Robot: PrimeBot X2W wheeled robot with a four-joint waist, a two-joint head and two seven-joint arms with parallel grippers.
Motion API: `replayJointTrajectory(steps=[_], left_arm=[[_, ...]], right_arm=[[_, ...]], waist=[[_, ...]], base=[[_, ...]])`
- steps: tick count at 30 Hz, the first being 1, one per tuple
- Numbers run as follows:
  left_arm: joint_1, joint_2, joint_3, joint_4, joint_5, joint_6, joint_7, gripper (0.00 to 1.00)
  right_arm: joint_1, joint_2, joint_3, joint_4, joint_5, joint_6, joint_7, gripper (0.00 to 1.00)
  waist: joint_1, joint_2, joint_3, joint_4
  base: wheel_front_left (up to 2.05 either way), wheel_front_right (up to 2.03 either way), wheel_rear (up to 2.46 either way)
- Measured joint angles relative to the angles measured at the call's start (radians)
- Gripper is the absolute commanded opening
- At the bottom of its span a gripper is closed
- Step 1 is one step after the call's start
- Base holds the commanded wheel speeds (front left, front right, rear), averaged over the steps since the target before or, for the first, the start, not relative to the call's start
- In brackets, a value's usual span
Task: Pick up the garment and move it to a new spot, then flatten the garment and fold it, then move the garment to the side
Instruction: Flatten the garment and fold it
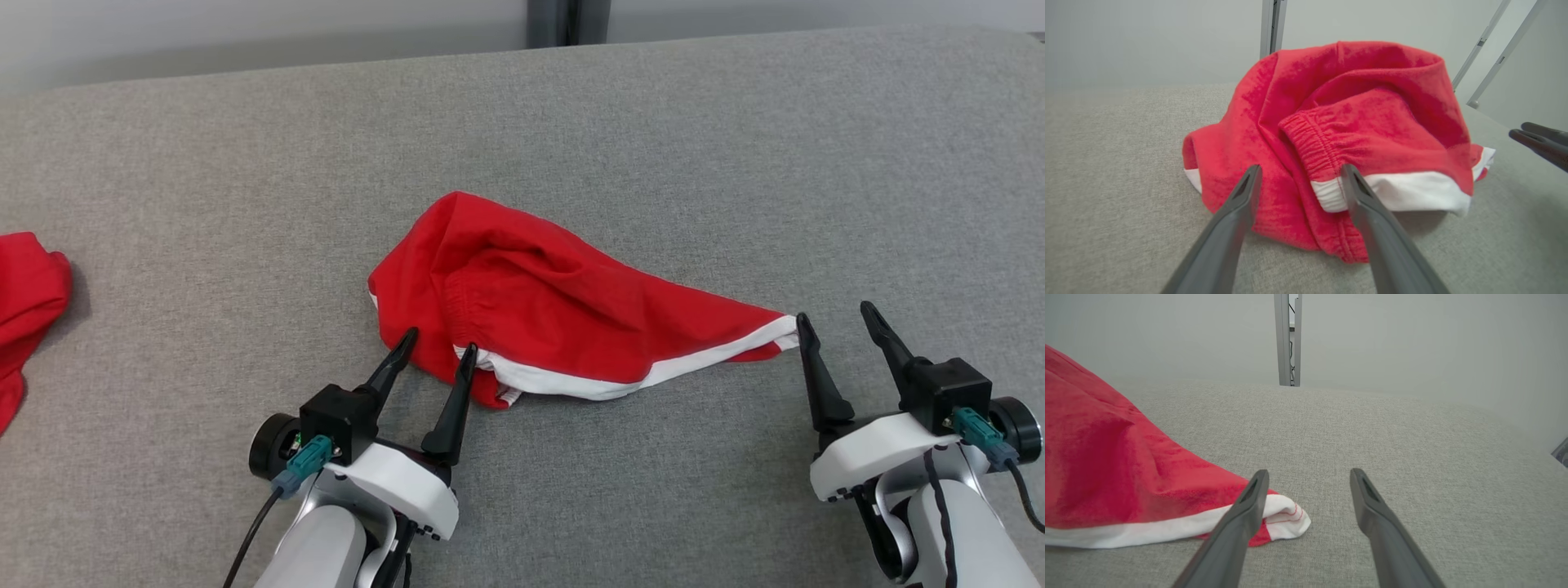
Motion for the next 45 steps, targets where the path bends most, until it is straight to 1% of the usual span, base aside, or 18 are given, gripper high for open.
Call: replayJointTrajectory(steps=[5,9,19,20,21,22,23,26,31,36,38,45], left_arm=[[-0.003,0.0,-0.011,0.009,-0.009,0.0,0.0,1.0],[-0.019,0.0,-0.028,0.004,-0.018,-0.014,0.0,1.0],[-0.01,0.0,-0.06,0.012,-0.046,-0.02,0.0,1.0],[-0.008,0.0,-0.061,0.012,-0.053,-0.021,0.0,0.96],[-0.008,0.0,-0.063,0.013,-0.056,-0.022,0.0,0.72],[-0.007,0.0,-0.064,0.013,-0.058,-0.023,0.0,0.22],[-0.007,0.001,-0.064,0.014,-0.061,-0.025,0.0,0.0],[-0.006,0.0,-0.047,-0.014,-0.06,-0.023,0.0,0.0],[0.019,0.0,0.004,-0.057,-0.029,-0.006,0.0,0.0],[0.065,0.001,0.089,-0.043,0.019,0.049,0.0,0.0],[0.081,0.0,0.124,-0.029,0.038,0.063,0.0,0.0],[0.104,0.001,0.2,0.048,0.096,0.065,0.0,0.0]], right_arm=[[-0.005,0.002,-0.007,-0.008,-0.005,0.0,0.0,1.0],[-0.02,0.003,-0.009,-0.014,-0.005,0.0,0.0,1.0],[-0.021,0.013,-0.014,-0.025,-0.006,0.0,0.0,1.0],[-0.021,0.014,-0.014,-0.026,-0.006,0.0,0.0,1.0],[-0.021,0.015,-0.015,-0.027,-0.006,0.0,0.0,1.0],[-0.021,0.016,-0.015,-0.028,-0.006,0.0,0.0,1.0],[-0.021,0.017,-0.014,-0.029,-0.006,0.0,0.0,1.0],[-0.019,0.019,-0.018,-0.03,-0.003,0.0,0.0,1.0],[0.0,0.02,-0.021,-0.024,0.002,0.0,0.0,1.0],[0.024,0.024,-0.013,-0.017,0.017,0.0,0.0,1.0],[0.039,0.027,-0.004,-0.013,0.019,0.0,0.0,1.0],[0.068,0.035,0.018,-0.015,0.031,0.0,0.0,1.0]], waist=[[0.0,0.0,0.016,-0.012],[0.0,0.0,0.026,-0.021],[0.0,0.0,0.026,-0.036],[0.0,0.0,0.026,-0.036],[0.0,0.0,0.025,-0.036],[0.0,0.0,0.024,-0.036],[0.0,0.0,0.023,-0.036],[0.0,0.0,0.016,-0.032],[0.0,0.0,-0.012,-0.012],[0.0,0.0,-0.058,0.012],[0.0,0.0,-0.076,0.019],[0.0,0.0,-0.107,0.022]], base=[[0.0,0.0,0.0],[0.0,0.0,0.0],[0.0,0.0,0.0],[0.0,0.0,0.0],[0.0,0.0,0.0],[0.0,0.0,0.0],[0.0,0.0,0.0],[0.0,0.0,0.0],[0.0,0.0,0.0],[0.0,0.0,0.0],[0.0,0.0,0.0],[0.0,0.0,0.0]])
